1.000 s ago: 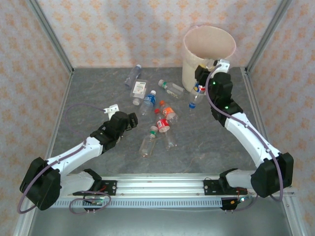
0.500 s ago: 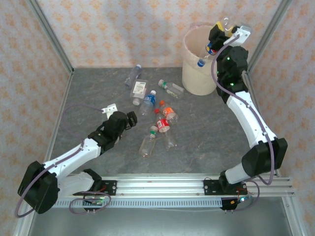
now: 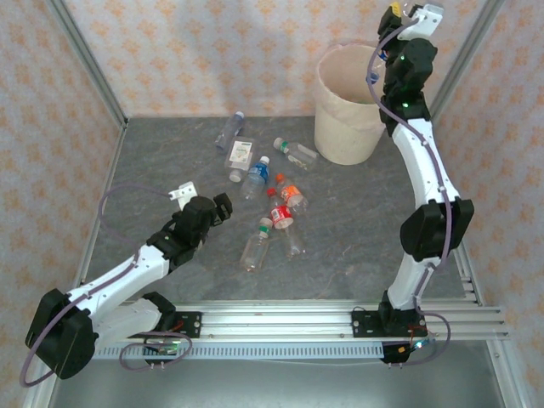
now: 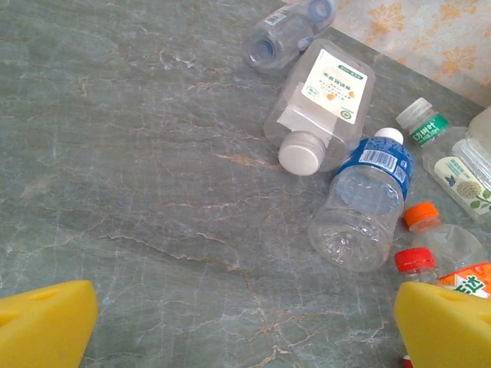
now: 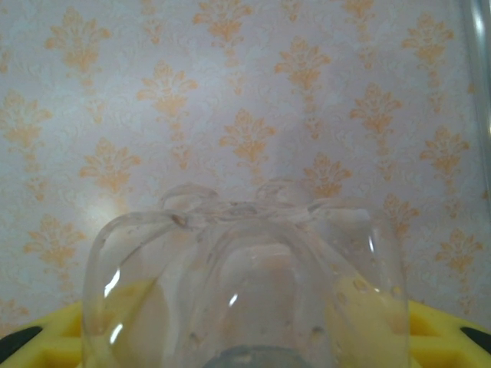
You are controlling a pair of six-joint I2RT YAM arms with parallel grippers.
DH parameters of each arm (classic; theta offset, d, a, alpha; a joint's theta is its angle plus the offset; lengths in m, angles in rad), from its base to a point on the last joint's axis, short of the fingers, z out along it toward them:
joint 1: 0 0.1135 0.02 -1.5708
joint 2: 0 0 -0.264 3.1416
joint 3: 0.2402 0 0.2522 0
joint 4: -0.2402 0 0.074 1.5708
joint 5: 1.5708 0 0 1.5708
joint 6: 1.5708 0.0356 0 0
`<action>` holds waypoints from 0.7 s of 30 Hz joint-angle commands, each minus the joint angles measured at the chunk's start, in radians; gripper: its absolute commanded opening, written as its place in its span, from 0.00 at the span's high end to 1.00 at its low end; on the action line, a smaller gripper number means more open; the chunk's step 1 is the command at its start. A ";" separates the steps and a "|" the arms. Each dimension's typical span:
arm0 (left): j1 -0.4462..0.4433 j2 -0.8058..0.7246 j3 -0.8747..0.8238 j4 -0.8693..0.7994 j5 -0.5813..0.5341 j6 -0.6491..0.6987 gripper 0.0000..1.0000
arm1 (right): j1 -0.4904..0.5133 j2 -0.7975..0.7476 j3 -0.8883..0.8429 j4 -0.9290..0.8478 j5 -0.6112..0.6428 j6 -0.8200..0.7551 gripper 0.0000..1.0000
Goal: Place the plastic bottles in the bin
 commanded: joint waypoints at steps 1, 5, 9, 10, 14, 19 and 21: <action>0.012 -0.013 -0.005 -0.022 -0.054 -0.014 0.00 | 0.000 0.068 0.093 -0.056 -0.050 -0.075 0.60; 0.012 -0.006 -0.005 -0.021 -0.058 -0.017 0.00 | 0.001 0.153 0.214 -0.126 -0.021 -0.100 0.60; 0.012 -0.002 -0.009 -0.019 -0.063 -0.021 0.00 | 0.001 0.167 0.227 -0.231 0.011 -0.062 0.60; 0.012 -0.003 -0.011 -0.019 -0.064 -0.023 0.00 | 0.001 0.146 0.177 -0.212 0.006 -0.045 0.60; 0.012 -0.012 -0.018 -0.024 -0.072 -0.017 0.00 | 0.001 0.029 -0.055 -0.155 -0.038 0.026 0.60; 0.014 -0.023 -0.028 -0.015 -0.081 -0.005 0.00 | 0.001 -0.118 -0.324 -0.109 -0.154 0.087 0.58; 0.013 -0.021 -0.029 -0.015 -0.079 -0.003 0.00 | 0.001 -0.159 -0.396 -0.119 -0.194 0.098 0.57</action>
